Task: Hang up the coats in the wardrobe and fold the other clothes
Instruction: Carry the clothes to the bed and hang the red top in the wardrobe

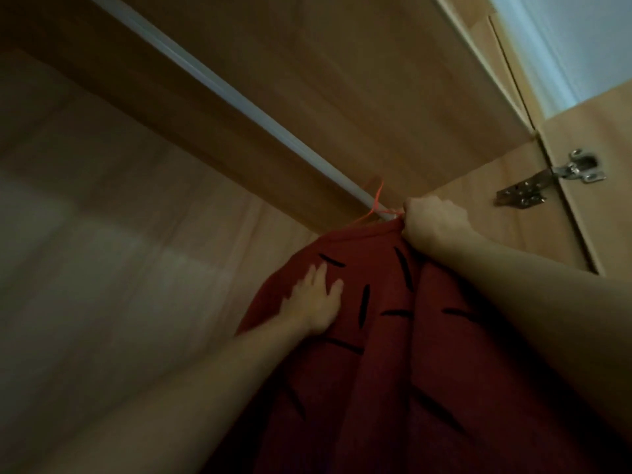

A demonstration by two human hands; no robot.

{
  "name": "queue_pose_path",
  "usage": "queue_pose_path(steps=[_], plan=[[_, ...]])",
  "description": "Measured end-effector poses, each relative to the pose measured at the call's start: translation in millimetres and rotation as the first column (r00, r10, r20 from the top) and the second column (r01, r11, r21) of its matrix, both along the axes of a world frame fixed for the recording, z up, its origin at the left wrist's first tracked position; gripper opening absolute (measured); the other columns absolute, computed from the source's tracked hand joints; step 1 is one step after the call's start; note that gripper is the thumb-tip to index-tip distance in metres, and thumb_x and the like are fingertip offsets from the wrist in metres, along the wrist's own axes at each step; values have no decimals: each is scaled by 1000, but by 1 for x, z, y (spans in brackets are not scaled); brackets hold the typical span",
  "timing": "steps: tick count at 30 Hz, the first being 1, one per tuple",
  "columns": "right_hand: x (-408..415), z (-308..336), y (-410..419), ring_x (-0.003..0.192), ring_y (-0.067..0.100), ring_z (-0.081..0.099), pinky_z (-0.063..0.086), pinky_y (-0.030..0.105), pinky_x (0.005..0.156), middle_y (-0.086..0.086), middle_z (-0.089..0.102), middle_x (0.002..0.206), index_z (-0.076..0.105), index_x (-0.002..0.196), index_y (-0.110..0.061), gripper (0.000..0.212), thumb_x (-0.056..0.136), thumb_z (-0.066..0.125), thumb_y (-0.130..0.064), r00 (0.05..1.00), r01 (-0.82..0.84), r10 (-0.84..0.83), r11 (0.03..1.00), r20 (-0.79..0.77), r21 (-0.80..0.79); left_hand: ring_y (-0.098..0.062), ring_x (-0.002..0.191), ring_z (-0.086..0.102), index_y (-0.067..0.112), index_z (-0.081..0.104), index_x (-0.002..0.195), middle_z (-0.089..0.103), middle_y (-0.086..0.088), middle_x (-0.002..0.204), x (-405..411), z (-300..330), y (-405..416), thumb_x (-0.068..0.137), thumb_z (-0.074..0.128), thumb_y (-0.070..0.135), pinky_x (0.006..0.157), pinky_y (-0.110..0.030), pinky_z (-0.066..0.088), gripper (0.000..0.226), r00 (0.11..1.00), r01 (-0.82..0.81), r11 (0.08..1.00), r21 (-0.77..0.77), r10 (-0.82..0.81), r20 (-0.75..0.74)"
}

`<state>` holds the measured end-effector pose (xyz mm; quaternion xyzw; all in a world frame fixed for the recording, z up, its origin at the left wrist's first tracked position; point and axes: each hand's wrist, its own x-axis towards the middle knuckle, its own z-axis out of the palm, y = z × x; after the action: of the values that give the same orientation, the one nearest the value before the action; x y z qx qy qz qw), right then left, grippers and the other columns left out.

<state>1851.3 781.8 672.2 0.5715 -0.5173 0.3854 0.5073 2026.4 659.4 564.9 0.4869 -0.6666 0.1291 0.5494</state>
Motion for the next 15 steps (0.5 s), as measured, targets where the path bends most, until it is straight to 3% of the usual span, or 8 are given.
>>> queue_pose_path(steps=[3,8,11,15], plan=[[4,2,-30,88,25,63,43,31,66,4,63,99,57,123,-16,30,100,39,-23,999,48,-48,999,-8,-4,-26,150,4,29,-2,155,-3,1,164,-8,-17,-33,94,18,66,119,-53,10,74,999,30,996,82,-33,30],[-5,-13,-78,71,23,60,39,32,55,2,63,88,43,136,-10,38,100,32,-15,963,174,-206,967,-171,-187,-31,150,1,39,-9,153,-11,12,162,-9,-41,-60,97,17,65,117,-59,3,67,996,-34,990,139,21,92],[-4,-19,-81,80,26,66,38,33,56,6,67,97,48,133,-9,37,100,31,-12,941,205,-257,950,-218,-235,-27,150,-4,38,-11,153,-13,11,162,-12,-57,-69,98,16,61,117,-56,-1,65,996,-29,993,117,19,83],[-3,-32,-73,92,32,65,36,34,63,13,65,108,48,132,-7,37,100,31,-10,967,135,-172,972,-189,-191,-23,150,-3,37,-7,154,-10,10,162,-9,-81,-59,101,16,55,119,-51,-1,61,999,-19,999,41,18,40]])
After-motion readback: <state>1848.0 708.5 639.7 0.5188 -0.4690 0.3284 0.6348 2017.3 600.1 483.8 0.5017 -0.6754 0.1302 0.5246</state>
